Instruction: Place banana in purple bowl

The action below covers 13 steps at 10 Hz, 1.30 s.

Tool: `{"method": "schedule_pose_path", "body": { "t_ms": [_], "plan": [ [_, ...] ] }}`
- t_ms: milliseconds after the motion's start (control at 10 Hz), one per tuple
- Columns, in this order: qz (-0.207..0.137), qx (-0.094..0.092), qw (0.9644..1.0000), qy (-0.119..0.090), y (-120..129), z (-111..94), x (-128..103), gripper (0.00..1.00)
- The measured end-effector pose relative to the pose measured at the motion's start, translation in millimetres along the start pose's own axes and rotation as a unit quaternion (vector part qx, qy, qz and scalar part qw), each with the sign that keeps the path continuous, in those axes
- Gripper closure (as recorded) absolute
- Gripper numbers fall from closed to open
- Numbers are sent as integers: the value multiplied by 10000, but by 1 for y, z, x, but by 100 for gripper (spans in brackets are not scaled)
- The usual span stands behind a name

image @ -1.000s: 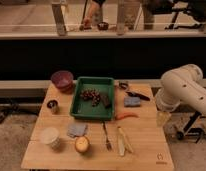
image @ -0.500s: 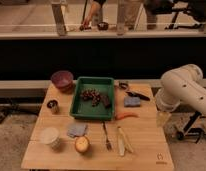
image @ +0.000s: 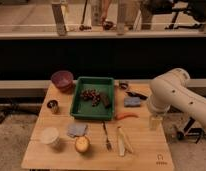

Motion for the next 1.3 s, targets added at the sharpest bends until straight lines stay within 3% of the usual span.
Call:
{"method": "schedule_pose_path", "body": {
  "t_ms": [500,800,1300],
  "plan": [
    [-413,-30,9991,-73,12,10,-39,20],
    [-565,-49,9984,-71,19,16,-43,20],
    [-906,-93,9957,-182,26,29,-77,20]
  ]
}}
